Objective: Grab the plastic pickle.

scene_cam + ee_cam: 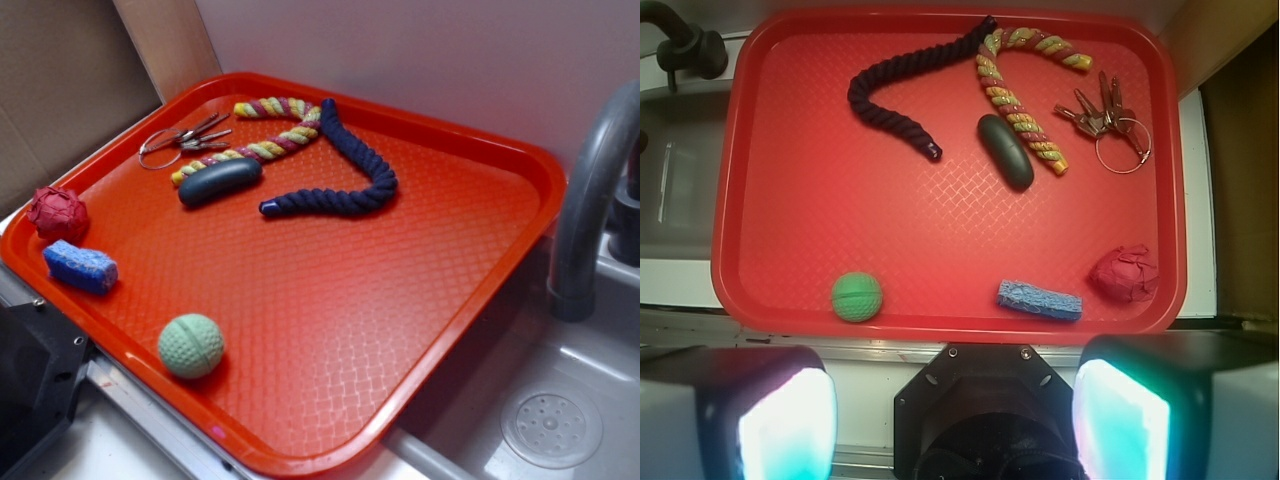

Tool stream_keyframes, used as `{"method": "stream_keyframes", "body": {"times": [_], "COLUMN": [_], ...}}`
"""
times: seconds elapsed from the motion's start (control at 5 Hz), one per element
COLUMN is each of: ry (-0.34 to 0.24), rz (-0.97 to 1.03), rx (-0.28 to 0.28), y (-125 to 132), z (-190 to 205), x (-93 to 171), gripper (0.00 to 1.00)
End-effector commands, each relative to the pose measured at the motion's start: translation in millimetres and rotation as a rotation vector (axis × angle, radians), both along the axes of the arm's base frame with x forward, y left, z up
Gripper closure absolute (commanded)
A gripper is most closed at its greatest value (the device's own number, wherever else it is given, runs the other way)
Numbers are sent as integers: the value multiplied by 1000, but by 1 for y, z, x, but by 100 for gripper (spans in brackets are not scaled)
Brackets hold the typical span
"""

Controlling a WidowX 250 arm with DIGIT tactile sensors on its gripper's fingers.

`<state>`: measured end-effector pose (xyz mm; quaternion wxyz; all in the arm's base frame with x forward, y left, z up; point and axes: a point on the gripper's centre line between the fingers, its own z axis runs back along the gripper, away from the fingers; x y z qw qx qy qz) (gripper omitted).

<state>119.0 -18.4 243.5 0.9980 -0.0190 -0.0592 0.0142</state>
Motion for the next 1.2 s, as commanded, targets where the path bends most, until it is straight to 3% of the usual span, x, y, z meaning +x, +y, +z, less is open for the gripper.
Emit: {"method": "stream_keyframes", "body": {"times": [0.0, 0.2, 0.4, 0.6, 0.8, 1.0], "ry": [0, -66, -88, -36, -33, 55], "rz": [0, -107, -228, -246, -443, -413], "rx": [0, 21, -31, 13, 146, 86], "y": [0, 8, 7, 14, 19, 29], "z": [0, -45, -94, -137, -162, -192], "x": [0, 47, 78, 101, 124, 138], "gripper": [0, 0, 0, 0, 0, 0]}}
